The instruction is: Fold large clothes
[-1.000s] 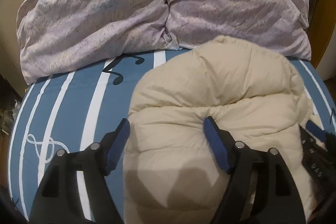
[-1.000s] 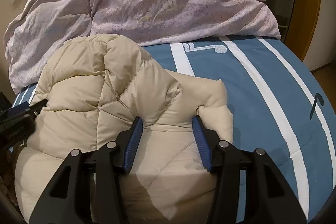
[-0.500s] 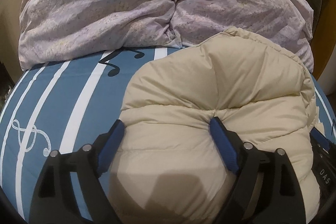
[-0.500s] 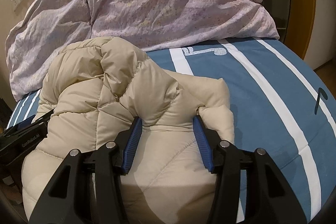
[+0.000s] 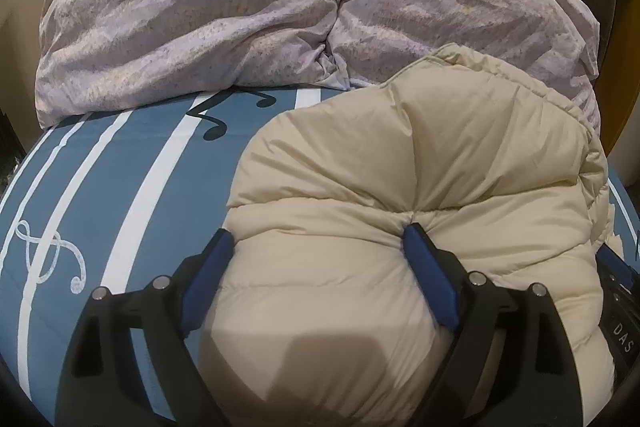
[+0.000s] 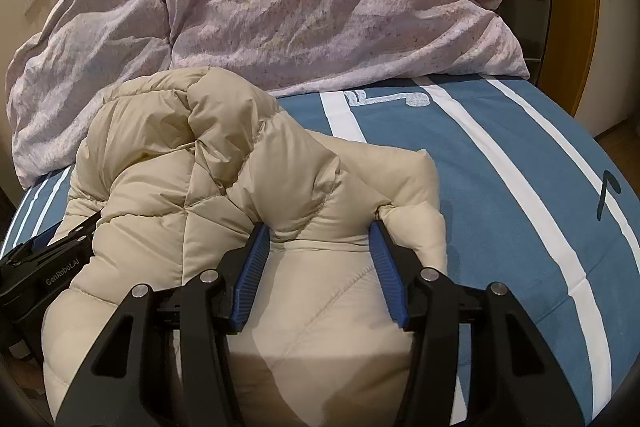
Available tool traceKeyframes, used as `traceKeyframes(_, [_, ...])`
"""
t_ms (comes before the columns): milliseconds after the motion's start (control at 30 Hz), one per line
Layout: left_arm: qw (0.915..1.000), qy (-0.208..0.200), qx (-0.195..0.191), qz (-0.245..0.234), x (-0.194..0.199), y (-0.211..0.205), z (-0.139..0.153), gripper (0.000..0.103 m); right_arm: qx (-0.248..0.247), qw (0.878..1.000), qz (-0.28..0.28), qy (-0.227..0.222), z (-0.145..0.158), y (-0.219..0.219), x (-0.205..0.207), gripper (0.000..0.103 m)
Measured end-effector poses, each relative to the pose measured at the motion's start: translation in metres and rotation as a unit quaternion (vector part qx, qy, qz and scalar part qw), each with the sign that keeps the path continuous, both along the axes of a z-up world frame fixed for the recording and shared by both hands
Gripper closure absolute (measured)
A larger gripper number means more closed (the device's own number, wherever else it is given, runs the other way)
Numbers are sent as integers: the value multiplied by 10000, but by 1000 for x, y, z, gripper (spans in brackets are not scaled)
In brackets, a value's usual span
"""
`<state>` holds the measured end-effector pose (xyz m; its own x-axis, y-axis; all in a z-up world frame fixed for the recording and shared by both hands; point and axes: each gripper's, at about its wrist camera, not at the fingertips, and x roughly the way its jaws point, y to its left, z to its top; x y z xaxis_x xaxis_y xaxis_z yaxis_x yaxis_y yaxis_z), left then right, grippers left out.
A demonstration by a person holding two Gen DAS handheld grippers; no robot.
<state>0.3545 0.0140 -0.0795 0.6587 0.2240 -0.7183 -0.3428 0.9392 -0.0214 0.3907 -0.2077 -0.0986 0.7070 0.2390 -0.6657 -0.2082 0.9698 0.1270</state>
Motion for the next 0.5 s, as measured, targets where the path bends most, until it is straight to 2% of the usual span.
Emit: traceKeyframes(500, [9997,77,-239,-2,4,7,-2,14,-40,9999,4,123,-3,3,4,48])
